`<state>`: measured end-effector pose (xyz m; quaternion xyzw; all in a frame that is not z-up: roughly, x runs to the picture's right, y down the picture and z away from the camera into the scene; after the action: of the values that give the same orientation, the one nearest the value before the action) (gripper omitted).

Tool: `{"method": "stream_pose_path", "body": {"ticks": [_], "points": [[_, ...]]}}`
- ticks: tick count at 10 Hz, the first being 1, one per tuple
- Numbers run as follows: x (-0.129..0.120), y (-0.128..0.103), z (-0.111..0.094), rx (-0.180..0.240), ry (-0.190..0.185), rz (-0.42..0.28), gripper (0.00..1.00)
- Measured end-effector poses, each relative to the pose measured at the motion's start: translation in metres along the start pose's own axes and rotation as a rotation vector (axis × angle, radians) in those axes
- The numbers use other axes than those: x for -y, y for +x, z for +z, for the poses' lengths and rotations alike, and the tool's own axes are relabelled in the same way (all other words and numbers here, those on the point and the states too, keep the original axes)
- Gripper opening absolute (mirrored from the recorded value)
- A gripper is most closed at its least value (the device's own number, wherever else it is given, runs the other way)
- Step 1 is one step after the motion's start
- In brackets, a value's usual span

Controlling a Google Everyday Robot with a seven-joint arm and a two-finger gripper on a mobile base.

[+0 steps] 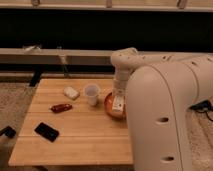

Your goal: Place the bottle in the ceramic bowl

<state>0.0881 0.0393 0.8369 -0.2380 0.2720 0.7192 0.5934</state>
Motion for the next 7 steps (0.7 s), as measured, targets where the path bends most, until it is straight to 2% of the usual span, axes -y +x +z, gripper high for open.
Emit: {"method": "stream_pose_path", "body": {"ticks": [1,7], "points": [[-0.003,-0.001,0.005,0.004,0.001,-0.001,0.62],[-0.01,0.001,0.036,0.028,-0.007,-0.004,0.62]]}}
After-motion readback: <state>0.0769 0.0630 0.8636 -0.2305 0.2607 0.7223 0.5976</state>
